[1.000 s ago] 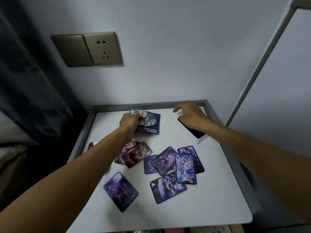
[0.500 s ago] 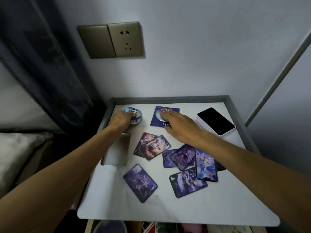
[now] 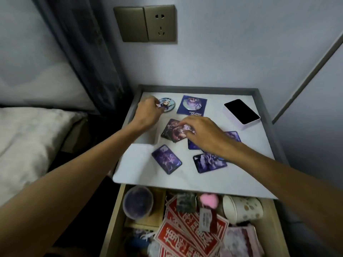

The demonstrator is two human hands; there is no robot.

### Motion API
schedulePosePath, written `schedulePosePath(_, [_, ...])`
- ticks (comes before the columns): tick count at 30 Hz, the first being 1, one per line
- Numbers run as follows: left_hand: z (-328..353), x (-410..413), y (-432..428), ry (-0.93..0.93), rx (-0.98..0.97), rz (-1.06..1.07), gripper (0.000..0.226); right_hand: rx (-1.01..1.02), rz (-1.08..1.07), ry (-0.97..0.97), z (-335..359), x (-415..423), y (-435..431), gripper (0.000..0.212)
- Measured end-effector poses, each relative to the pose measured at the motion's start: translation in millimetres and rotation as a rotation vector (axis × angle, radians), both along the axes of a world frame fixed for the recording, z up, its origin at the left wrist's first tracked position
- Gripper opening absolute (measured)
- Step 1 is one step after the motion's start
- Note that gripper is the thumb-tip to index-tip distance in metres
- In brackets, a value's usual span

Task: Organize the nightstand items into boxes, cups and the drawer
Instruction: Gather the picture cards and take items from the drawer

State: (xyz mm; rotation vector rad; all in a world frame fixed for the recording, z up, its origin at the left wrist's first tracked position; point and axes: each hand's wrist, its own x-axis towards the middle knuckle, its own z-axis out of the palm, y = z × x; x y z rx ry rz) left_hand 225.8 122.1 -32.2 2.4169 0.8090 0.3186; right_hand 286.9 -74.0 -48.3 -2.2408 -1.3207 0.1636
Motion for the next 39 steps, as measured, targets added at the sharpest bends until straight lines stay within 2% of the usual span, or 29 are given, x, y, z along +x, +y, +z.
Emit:
schedulePosePath(2, [18.6,-47.1,-26.8,-0.096,-0.01,-0.16,0.023,0.028,0.011,0.015,5.7,-29.0,-16.5,0.024])
schedulePosePath(5, [29.2,-121.9,-61.8,-0.122,0.063,-0.446,0.012,0.094,0.048,0.066,8.4,-69.7,-47.2,0.021])
schedulePosePath(8, [14.0,-195.3,-89.8,0.035,0.192,-0.635,0.017,0.043,0.058,0.189,-3.9,-111.9,-82.8,0.02])
schedulePosePath(11, [-27.4,-238.9,-98.6,0.306,0.444,-0.752,0.043,-0.156,0.084,0.225,-33.6,-143.8,-109.6,0.02])
schedulePosePath(13, [-54.5,-247.5,-95.6,0.461,0.568,-0.754,0.065,-0.322,0.126,0.174,-51.9,-151.4,-123.7,0.024])
schedulePosePath(15, [-71.5,-247.9,-92.7,0.512,0.672,-0.729,0.079,-0.43,0.109,0.104,-62.2,-153.0,-135.6,0.029])
schedulePosePath(19, [-88.1,-239.5,-92.1,0.578,0.735,-0.622,0.079,-0.491,0.051,0.088,-74.8,-161.6,-142.2,0.034])
schedulePosePath(22, [-88.1,-232.5,-90.9,0.572,0.742,-0.528,0.072,-0.389,0.01,0.323,-83.8,-175.7,-120.3,0.036])
schedulePosePath(27, [-93.2,-236.3,-87.0,0.611,0.727,-0.478,0.075,-0.161,-0.188,0.791,-100.1,-195.5,-57.7,0.041])
schedulePosePath(30, [-90.0,-239.4,-84.9,0.575,0.657,-0.503,0.074,-0.134,-0.281,0.944,-106.1,-195.8,-32.9,0.028])
schedulePosePath(33, [-78.4,-243.2,-85.2,0.49,0.548,-0.5,0.074,-0.093,-0.432,1.148,-111.6,-192.3,-21.3,0.027])
schedulePosePath(36, [-61.2,-252.0,-79.6,0.429,0.44,-0.457,0.074,-0.026,-0.571,1.316,-109.3,-185.7,-14.4,0.009])
schedulePosePath(39, [-45.5,-257.3,-70.4,0.469,0.313,-0.379,0.082,-0.047,-0.549,1.319,-102.5,-185.3,-10.3,0.008])
